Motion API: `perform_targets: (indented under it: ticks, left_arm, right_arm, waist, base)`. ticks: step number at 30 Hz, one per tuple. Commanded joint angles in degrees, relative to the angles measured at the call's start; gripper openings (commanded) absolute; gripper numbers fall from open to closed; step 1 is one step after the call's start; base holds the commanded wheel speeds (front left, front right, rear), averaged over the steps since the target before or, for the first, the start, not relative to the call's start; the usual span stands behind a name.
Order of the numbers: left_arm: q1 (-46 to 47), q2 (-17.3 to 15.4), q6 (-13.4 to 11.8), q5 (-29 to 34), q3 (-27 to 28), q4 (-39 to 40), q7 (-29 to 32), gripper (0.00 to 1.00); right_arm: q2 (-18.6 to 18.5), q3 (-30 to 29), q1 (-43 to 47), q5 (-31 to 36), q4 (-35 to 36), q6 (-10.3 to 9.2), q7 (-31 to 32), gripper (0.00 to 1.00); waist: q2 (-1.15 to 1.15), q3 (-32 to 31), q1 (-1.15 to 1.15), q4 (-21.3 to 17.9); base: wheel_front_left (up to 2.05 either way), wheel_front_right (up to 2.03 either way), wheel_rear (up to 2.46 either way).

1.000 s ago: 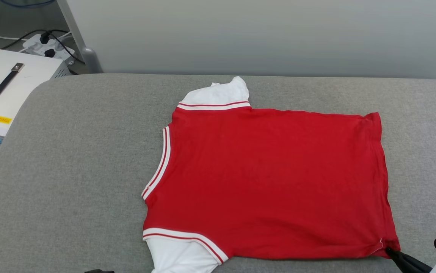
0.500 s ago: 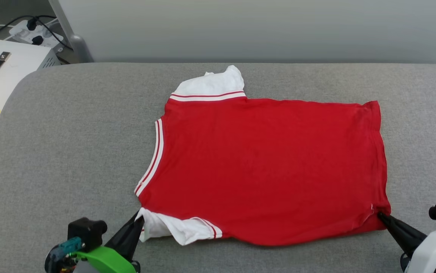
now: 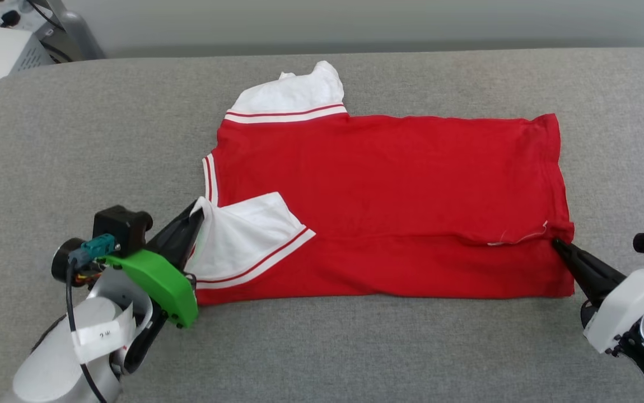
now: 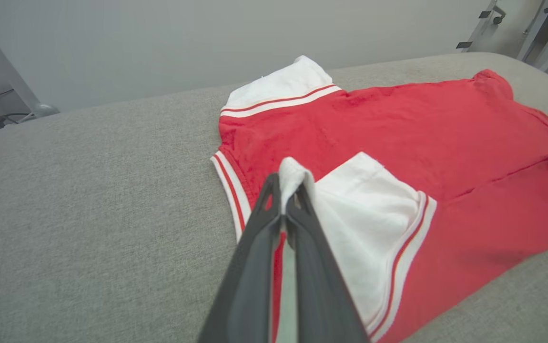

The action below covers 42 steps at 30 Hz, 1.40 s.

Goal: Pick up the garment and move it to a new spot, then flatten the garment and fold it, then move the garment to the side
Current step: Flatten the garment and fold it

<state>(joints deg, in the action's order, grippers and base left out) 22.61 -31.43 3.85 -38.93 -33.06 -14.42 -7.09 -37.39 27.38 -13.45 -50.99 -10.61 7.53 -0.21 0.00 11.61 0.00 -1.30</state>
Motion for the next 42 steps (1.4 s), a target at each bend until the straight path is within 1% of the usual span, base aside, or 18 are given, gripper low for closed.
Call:
perform_targets:
  ticks: [1, 7, 13, 20, 21, 22, 23, 24, 27, 31, 33, 37, 39, 41, 42]
  left_arm:
    - [2.1, 0.9, 0.8, 0.2, -0.2, -1.7, -0.3, 0.0]
    - [6.9, 2.6, 2.6, 0.4, -2.5, -10.7, -1.2, 0.0]
    - [9.0, 4.5, 3.4, -0.4, -5.3, -19.4, -2.8, 0.0]
    - [10.6, 6.0, 3.6, -1.4, -8.5, -24.9, -5.3, 0.0]
    - [10.9, 6.2, 3.6, -1.7, -8.9, -25.3, -5.6, 0.0]
    - [11.1, 6.2, 3.6, -2.0, -9.3, -25.7, -5.8, 0.4]
    - [11.5, 6.1, 3.6, -2.1, -9.5, -26.0, -6.1, 0.87]
    - [11.9, 6.0, 3.6, -2.1, -9.7, -26.2, -6.4, 1.0]
    - [13.0, 5.4, 3.6, -2.4, -9.6, -25.9, -7.1, 1.0]
    - [14.8, 3.4, 3.6, -2.3, -9.8, -24.3, -7.3, 1.0]
    - [15.7, 2.2, 3.6, -2.6, -10.2, -23.1, -6.5, 1.0]
    - [17.4, -0.6, 3.6, -5.1, -11.6, -19.3, -1.8, 1.0]
    - [18.4, -2.2, 3.6, -6.3, -12.8, -17.1, 1.8, 1.0]
    - [19.3, -3.6, 3.6, -8.2, -14.1, -15.0, 6.5, 1.0]
    - [19.8, -4.2, 3.6, -9.5, -14.9, -14.0, 9.8, 1.0]
  right_arm:
    - [0.4, 0.3, -1.8, 0.2, -0.9, -0.04, 0.2, 0.0]
    - [1.6, 1.9, -6.6, 0.2, -5.7, -0.04, 1.2, 0.0]
    - [2.9, 4.5, -9.5, 0.7, -10.8, -0.04, 1.1, 0.0]
    - [3.8, 6.8, -10.9, 0.6, -14.1, -0.04, -0.3, 0.0]
    - [3.9, 6.9, -11.1, 0.6, -14.3, -0.04, -0.7, 0.04]
    - [4.0, 7.0, -11.2, 0.6, -14.5, -0.04, -1.3, 0.36]
    - [4.0, 7.0, -11.2, 0.6, -14.6, -0.04, -1.7, 0.87]
    - [3.9, 7.0, -11.2, 0.8, -14.6, -0.04, -2.1, 1.0]
    - [3.4, 6.7, -10.7, 0.9, -13.8, -0.04, -3.6, 1.0]
    - [2.2, 4.9, -9.1, 1.4, -11.6, -0.04, -5.4, 1.0]
    - [1.6, 3.6, -8.0, 1.9, -10.2, -0.04, -5.8, 1.0]
    - [0.9, 0.7, -5.7, 3.1, -7.4, -0.04, -5.7, 1.0]
    - [1.1, -0.7, -4.6, 4.0, -6.1, -0.04, -5.0, 1.0]
    - [1.4, -2.1, -3.6, 5.0, -4.8, -0.04, -4.1, 1.0]
    - [1.7, -2.9, -3.0, 5.4, -4.2, -0.04, -3.6, 1.0]
  waist:
    - [0.0, 2.0, 0.0, -1.1]
    - [0.0, 4.6, 0.0, -1.6]
    - [0.0, 5.9, 0.0, -1.5]
    - [0.0, 5.4, 0.0, -0.9]
    - [0.0, 5.1, 0.0, -0.7]
    - [0.0, 4.7, 0.0, -0.6]
    - [0.0, 4.3, 0.0, -0.4]
    - [0.0, 3.9, 0.0, -0.3]
    - [0.0, 2.8, 0.0, 0.4]
    - [0.0, 1.3, 0.0, 1.5]
    - [0.0, 0.6, 0.0, 2.1]
    - [0.0, -0.5, 0.0, 3.0]
    - [0.0, -0.9, 0.0, 3.2]
    - [0.0, -1.3, 0.0, 3.5]
    - [0.0, -1.4, 0.0, 3.6]
  base:
    - [0.0, 0.0, 0.0]
    - [0.0, 0.0, 0.0]
    - [0.0, 0.0, 0.0]
    - [0.0, 0.0, 0.0]
    - [0.0, 0.0, 0.0]
    - [0.0, 0.0, 0.0]
    - [0.0, 0.0, 0.0]
    - [0.0, 0.0, 0.0]
    - [0.0, 0.0, 0.0]
    - [0.0, 0.0, 0.0]
    - [0.0, 0.0, 0.0]
    - [0.0, 0.0, 0.0]
    - [0.0, 0.0, 0.0]
    - [0.0, 0.0, 0.0]
    - [0.0, 0.0, 0.0]
